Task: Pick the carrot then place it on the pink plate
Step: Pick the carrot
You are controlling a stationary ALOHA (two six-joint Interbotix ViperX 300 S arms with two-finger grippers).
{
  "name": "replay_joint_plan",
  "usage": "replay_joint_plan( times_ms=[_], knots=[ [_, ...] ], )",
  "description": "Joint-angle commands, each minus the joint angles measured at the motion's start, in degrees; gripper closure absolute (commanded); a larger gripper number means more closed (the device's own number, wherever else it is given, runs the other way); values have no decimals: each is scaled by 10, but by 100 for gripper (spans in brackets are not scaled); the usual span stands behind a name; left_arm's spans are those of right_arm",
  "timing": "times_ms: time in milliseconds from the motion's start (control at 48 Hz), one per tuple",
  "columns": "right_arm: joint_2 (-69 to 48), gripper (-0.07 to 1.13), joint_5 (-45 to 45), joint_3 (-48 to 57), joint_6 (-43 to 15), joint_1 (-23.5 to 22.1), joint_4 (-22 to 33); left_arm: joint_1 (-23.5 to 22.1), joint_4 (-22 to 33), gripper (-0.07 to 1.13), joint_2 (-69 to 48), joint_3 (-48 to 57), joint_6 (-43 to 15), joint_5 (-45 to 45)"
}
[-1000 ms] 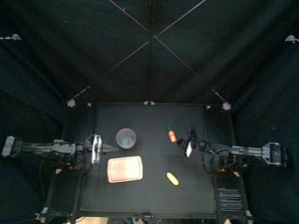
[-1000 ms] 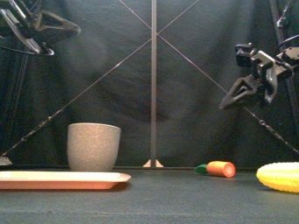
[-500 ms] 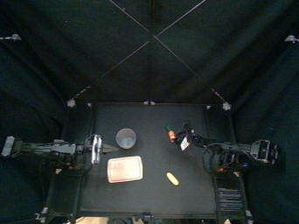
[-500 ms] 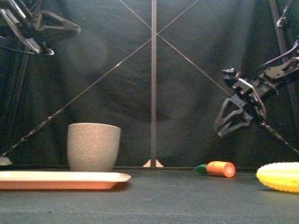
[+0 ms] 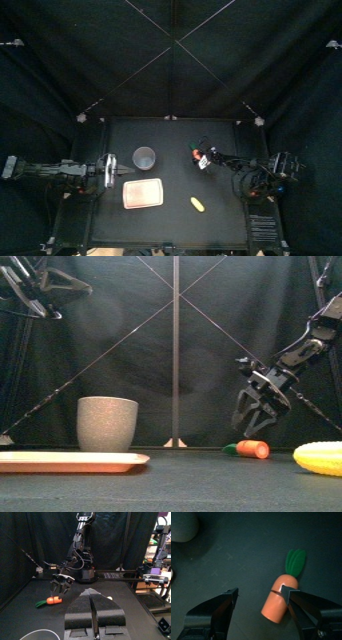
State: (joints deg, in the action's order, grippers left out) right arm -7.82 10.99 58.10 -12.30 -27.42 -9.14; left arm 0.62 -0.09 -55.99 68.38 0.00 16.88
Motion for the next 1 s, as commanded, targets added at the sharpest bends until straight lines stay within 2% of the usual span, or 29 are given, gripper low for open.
replay_joint_plan(
  times_ms=[21, 708, 812, 1000],
  knots=[
    [0, 5, 2, -11, 1, -11, 4, -2, -1, 108, 0, -6, 0, 3],
    [40, 8, -40, -21, 0, 3, -1, -2, -1, 108, 0, -1, 0, 3],
    [44, 16, -41, -27, 0, 8, -1, -2, 0, 108, 0, -1, 0, 4],
    [55, 47, -41, -39, -1, 23, -2, -2, -1, 108, 0, 0, 0, 3]
  ],
)
